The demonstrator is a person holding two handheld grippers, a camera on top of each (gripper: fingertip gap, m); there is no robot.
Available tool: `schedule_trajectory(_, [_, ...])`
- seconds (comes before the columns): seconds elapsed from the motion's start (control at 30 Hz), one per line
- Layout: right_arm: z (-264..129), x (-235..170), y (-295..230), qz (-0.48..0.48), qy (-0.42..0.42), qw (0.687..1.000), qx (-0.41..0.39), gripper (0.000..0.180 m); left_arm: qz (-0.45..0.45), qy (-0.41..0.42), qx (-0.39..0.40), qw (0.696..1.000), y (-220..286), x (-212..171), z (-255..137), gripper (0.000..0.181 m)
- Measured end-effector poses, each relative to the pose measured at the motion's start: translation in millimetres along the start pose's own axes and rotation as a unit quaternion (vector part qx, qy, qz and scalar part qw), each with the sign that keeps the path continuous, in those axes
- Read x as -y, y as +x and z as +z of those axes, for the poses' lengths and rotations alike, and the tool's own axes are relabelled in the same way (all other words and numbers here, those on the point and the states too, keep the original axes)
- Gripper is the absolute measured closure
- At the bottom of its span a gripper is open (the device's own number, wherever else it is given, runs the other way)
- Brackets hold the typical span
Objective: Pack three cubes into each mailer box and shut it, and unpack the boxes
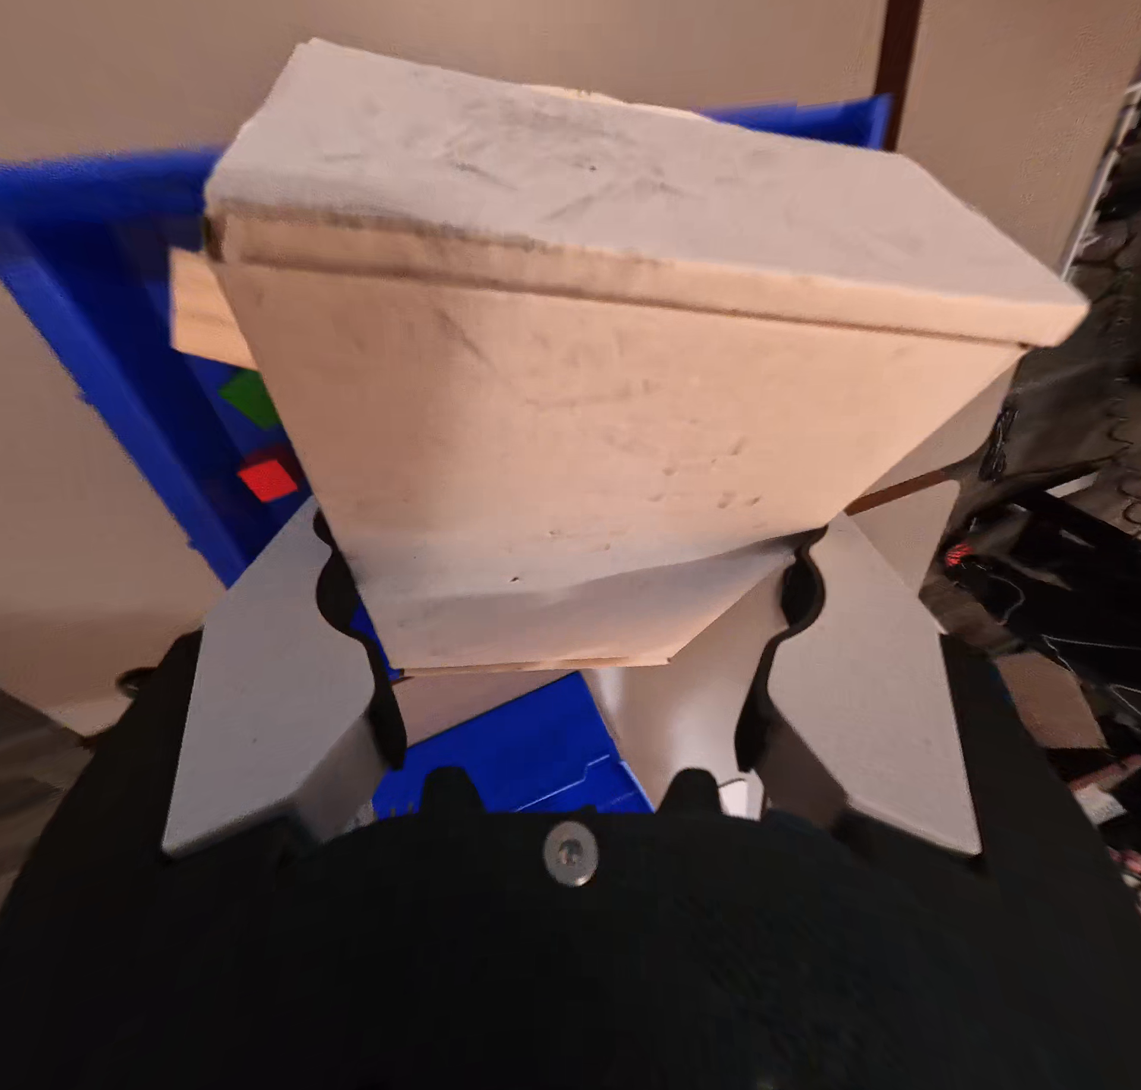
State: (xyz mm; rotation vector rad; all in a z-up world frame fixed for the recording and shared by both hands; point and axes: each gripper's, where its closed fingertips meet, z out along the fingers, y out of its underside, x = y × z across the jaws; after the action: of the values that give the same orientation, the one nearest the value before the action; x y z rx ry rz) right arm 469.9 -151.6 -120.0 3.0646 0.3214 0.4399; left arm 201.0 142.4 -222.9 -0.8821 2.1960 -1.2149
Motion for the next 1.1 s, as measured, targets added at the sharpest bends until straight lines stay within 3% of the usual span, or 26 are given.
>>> schedule_trajectory(0.13, [39.3,-6.5,7.7,-0.033,-0.027,0.999,-0.001,0.038,-0.002,-0.01,0.03,1.0,-3.6,0.5,5.5,0.08])
schedule_trajectory(0.3, [65.5,-17.7,16.3,-0.098,-0.128,0.987,0.017,0.038,-0.018,0.007,0.04,0.999,17.8,16.9,18.0,0.081])
schedule_trajectory(0.43, [84.4,-27.5,19.8,-0.054,-0.178,0.982,0.021,0.037,-0.047,0.02,0.007,0.999,46.5,39.4,41.9,0.081])
schedule_trajectory(0.57, [62.5,-24.8,33.8,-0.006,-0.141,0.985,-0.099,0.039,-0.06,0.013,-0.034,0.998,64.4,74.2,61.8,0.081])
schedule_trajectory(0.63, [32.5,-23.0,24.8,0.073,-0.065,0.982,-0.16,0.042,-0.048,0.001,-0.029,0.998,61.9,89.5,64.3,0.08])
schedule_trajectory(0.7, [1.0,-22.5,-2.3,0.207,0.047,0.956,-0.203,0.047,-0.06,-0.006,-0.041,0.997,63.0,105.3,66.7,0.08])
schedule_trajectory(0.77, [-24.1,-25.5,-42.7,0.321,0.175,0.896,-0.251,0.059,-0.071,-0.038,-0.078,0.994,72.1,113.5,67.6,0.08])
schedule_trajectory(0.83, [-33.9,-32.6,-91.7,0.378,0.277,0.834,-0.29,0.082,-0.062,-0.094,-0.095,0.989,74.7,115.5,66.3,0.079])
schedule_trajectory(0.87, [-31.5,-38.6,-115.0,0.398,0.311,0.81,-0.299,0.084,-0.059,-0.117,-0.099,0.986,74.1,118.3,65.9,0.079])
schedule_trajectory(0.97, [-3.4,-75.8,-169.4,0.513,0.309,0.747,-0.288,0.08,-0.071,-0.178,-0.102,0.976,68.9,128.9,69.6,0.079])
schedule_trajectory(1.1, [21.5,-98.4,-210.0,0.538,0.304,0.732,-0.286,0.074,-0.099,-0.223,-0.045,0.969,42.2,156.0,87.2,0.075])
